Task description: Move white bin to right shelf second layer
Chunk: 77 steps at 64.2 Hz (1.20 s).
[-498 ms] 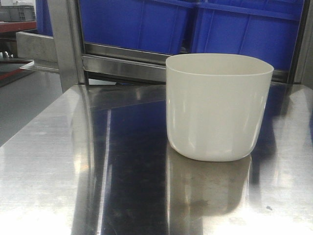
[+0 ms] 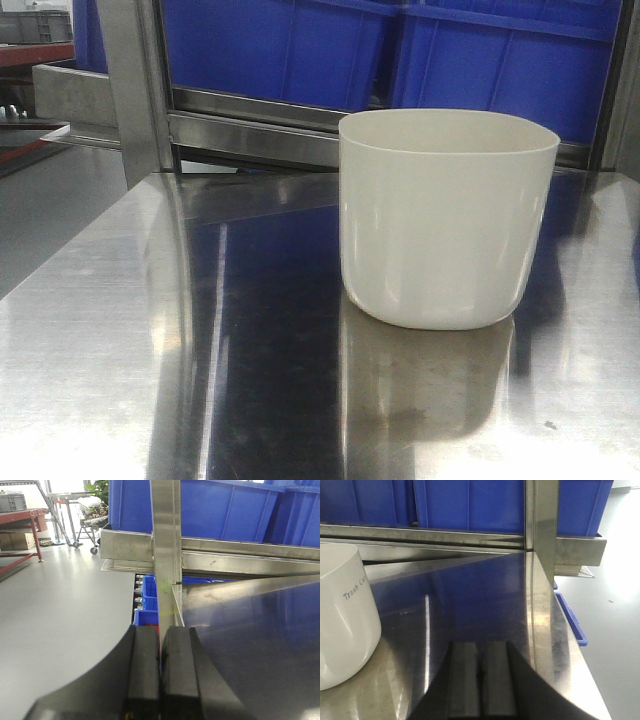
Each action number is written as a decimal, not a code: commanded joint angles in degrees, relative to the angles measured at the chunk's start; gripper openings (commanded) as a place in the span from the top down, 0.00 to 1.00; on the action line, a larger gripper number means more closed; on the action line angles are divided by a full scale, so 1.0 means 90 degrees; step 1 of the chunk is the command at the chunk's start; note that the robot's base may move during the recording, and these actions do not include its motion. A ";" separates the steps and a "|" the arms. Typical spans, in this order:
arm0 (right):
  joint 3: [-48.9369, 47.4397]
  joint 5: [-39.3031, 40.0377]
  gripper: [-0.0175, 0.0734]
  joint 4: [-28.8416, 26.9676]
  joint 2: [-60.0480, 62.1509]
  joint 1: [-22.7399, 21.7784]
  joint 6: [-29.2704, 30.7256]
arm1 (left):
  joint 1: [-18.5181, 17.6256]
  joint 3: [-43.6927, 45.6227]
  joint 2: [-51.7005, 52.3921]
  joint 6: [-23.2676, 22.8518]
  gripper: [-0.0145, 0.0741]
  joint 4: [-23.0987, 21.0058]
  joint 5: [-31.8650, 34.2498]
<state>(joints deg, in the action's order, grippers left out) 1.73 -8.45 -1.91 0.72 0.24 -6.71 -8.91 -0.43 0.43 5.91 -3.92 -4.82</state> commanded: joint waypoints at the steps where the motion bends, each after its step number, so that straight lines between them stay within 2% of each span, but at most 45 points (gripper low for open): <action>1: -0.0106 0.0577 0.75 0.0013 0.0099 -0.0032 0.0034 | -0.0023 -0.0234 0.0089 -0.0022 0.74 -0.0035 0.0535; 77: -0.0106 0.0582 0.75 0.0069 0.0099 -0.0032 0.0047 | -0.0023 -0.0234 0.0089 -0.0022 0.74 -0.0035 0.0535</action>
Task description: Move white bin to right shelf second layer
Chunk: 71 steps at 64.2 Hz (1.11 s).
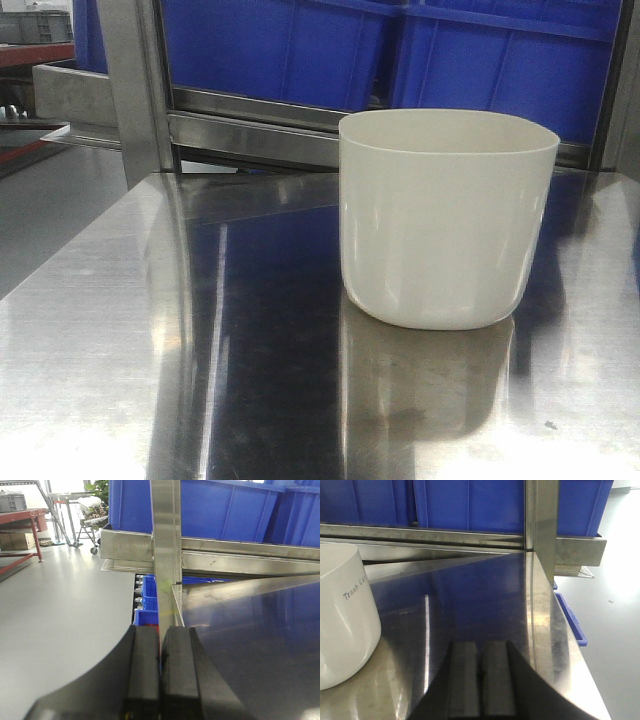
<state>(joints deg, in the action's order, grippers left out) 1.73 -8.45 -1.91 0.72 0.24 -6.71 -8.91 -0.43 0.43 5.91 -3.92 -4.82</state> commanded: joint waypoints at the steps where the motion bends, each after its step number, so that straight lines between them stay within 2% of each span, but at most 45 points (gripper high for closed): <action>1: -0.0106 0.0582 0.75 0.0076 0.0099 -0.0032 0.0059 | -0.0023 -0.0234 0.0089 -0.0022 0.74 -0.0035 0.0535; 22: -0.0106 0.0898 0.75 0.0591 0.0099 -0.0032 0.0067 | -0.0023 -0.0234 0.0089 -0.0022 0.74 -0.0035 0.0535; 35: -0.0106 0.2038 0.75 0.0588 -0.0243 -0.0032 0.0067 | -0.0023 -0.0234 0.0089 -0.0022 0.74 -0.0035 0.0535; 41: -0.0160 0.2344 0.75 0.0588 -0.0701 -0.0032 0.0067 | -0.0023 -0.0234 0.0089 -0.0022 0.74 -0.0035 0.0535; 52: -0.0627 0.2131 0.75 0.0582 -0.1832 -0.0032 0.0067 | -0.0023 -0.0234 0.0089 -0.0022 0.74 -0.0035 0.0535; 71: -0.2330 0.1949 0.75 0.0582 -0.4044 -0.0032 -0.0224 | -0.0023 -0.0234 0.0089 -0.0022 0.74 -0.0035 0.0535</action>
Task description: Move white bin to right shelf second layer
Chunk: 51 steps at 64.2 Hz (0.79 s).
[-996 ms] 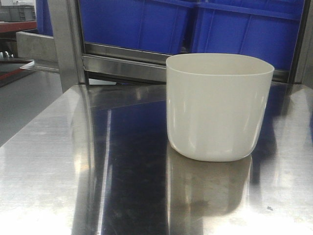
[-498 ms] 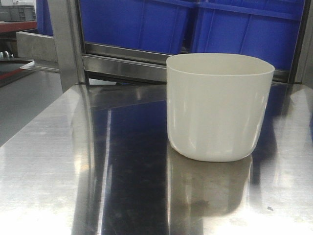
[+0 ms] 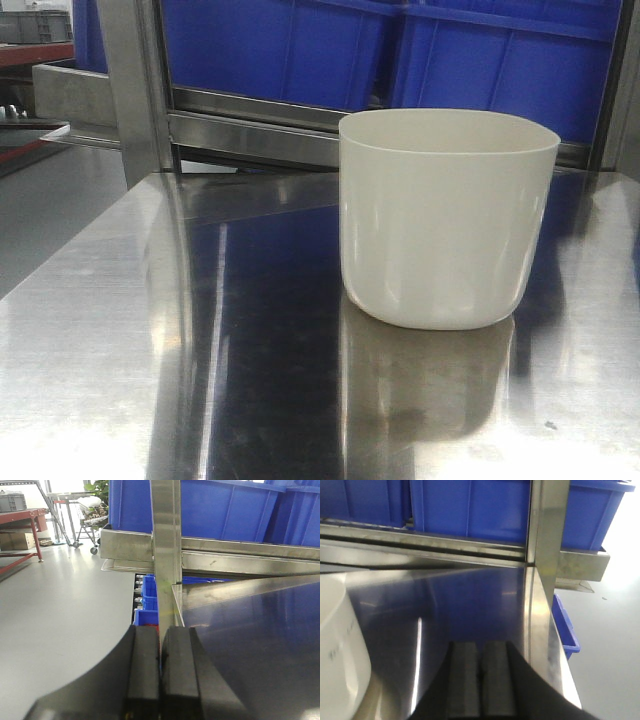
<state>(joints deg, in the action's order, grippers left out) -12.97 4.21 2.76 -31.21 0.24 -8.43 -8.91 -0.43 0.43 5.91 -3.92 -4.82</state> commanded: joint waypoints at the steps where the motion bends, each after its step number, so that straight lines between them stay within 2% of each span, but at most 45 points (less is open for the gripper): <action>1: -0.0801 0.0542 0.75 0.0063 -0.0589 -0.0032 -0.0033 | -0.0023 -0.0234 0.0089 -0.0022 0.74 -0.0035 0.0535; 12: -0.2006 0.0369 0.75 -0.0012 -0.1620 -0.0026 -0.0183 | -0.0023 -0.0234 0.0089 -0.0022 0.74 -0.0035 0.0535; 23: -0.3470 -0.1282 0.75 -0.0033 -0.2541 0.0192 -0.0758 | -0.0023 -0.0234 0.0089 -0.0022 0.74 -0.0035 0.0535; 30: -0.4261 -0.2114 0.75 -0.0033 -0.3072 0.0528 -0.0757 | -0.0023 -0.0234 0.0089 -0.0022 0.74 -0.0035 0.0535; 45: -0.5565 -0.3302 0.74 -0.0033 -0.4084 0.1479 -0.0751 | -0.0023 -0.0234 0.0089 -0.0022 0.74 -0.0035 0.0535; 51: -0.5888 -0.3715 0.68 -0.0033 -0.4403 0.1775 -0.0747 | -0.0023 -0.0234 0.0089 -0.0022 0.74 -0.0035 0.0535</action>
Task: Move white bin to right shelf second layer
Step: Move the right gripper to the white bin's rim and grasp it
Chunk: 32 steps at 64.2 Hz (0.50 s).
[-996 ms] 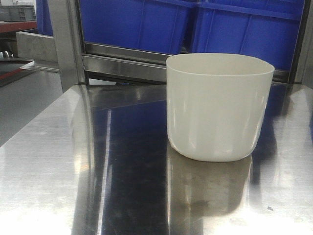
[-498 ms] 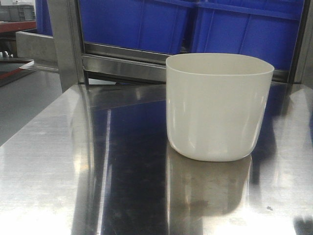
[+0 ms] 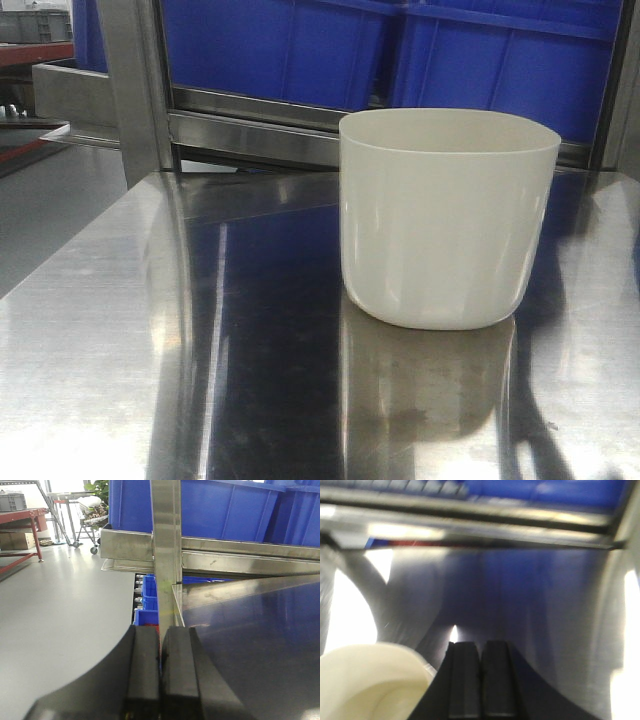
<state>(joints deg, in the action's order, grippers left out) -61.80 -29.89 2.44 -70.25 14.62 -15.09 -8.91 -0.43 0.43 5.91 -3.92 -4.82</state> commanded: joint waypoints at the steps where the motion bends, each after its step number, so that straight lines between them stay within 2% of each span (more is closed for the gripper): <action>1: -0.0526 0.0000 0.65 0.0002 -0.0131 0.0238 -0.0006 | -0.0023 -0.0234 0.0089 -0.0022 0.74 -0.0035 0.0535; 11: -0.0747 -0.0257 0.31 0.0009 -0.0539 0.0554 0.0002 | -0.0023 -0.0234 0.0089 -0.0022 0.74 -0.0035 0.0535; 14: -0.0747 -0.0300 0.24 0.0009 -0.0608 0.0594 0.0002 | -0.0023 -0.0234 0.0089 -0.0022 0.74 -0.0035 0.0535; 32: -0.0747 -0.0827 0.24 0.0009 -0.0946 0.0666 0.0002 | -0.0023 -0.0234 0.0089 -0.0022 0.74 -0.0035 0.0535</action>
<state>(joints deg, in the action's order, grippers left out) -66.37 -39.07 2.23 -79.99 20.66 -15.09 -8.91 -0.43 0.43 5.91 -3.92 -4.82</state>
